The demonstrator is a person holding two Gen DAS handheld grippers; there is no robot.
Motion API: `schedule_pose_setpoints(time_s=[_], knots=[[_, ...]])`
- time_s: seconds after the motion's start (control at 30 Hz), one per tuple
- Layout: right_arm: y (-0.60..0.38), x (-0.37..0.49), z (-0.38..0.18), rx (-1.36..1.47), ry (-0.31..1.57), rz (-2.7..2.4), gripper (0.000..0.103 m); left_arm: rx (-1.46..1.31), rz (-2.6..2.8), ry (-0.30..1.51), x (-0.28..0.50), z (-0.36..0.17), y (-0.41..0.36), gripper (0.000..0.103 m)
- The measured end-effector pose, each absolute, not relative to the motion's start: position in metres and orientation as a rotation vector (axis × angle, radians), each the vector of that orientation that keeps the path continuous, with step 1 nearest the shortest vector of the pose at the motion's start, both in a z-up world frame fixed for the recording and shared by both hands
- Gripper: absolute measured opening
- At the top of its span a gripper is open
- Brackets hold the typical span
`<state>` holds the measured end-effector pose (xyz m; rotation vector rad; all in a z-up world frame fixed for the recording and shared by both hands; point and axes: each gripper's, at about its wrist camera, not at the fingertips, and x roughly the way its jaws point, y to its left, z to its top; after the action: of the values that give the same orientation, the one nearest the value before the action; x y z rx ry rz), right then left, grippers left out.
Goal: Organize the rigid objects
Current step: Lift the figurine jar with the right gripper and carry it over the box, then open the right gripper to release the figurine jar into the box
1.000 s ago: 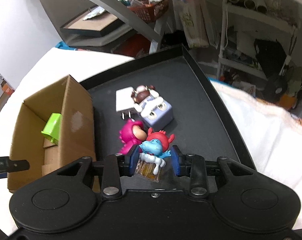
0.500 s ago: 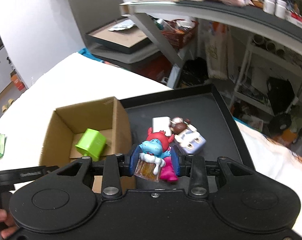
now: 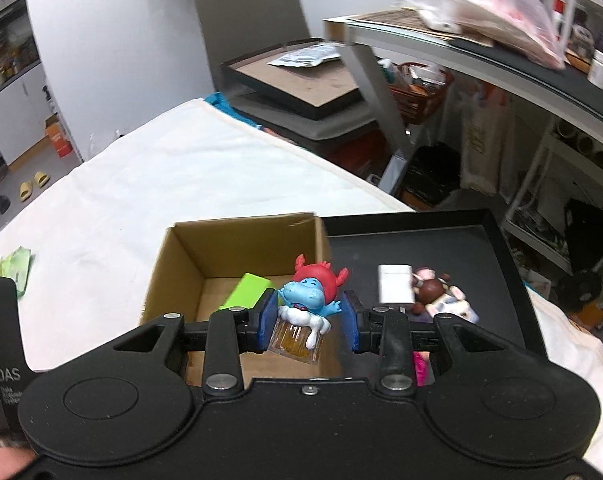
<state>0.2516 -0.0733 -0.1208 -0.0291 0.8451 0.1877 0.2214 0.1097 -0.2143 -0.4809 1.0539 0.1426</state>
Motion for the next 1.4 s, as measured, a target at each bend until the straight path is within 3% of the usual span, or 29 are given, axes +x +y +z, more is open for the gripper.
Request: schedule_pose_setpoints(time_s=[0.9,1.07,1.4], knots=[[0.01,0.286,-0.135,-0.111,0.87,0.348,0.035,-0.561,0.151,1.054,0.227,-0.22,0.117,0.019],[0.005,0.283,-0.131,-0.1,0.855,0.358,0.046,-0.55,0.148,1.057,0.225,-0.219,0.116,0.02],[-0.033,0.273,-0.127,-0.063,0.853,0.316,0.054,-0.492,0.135,1.067,0.227,-0.218,0.109,0.021]])
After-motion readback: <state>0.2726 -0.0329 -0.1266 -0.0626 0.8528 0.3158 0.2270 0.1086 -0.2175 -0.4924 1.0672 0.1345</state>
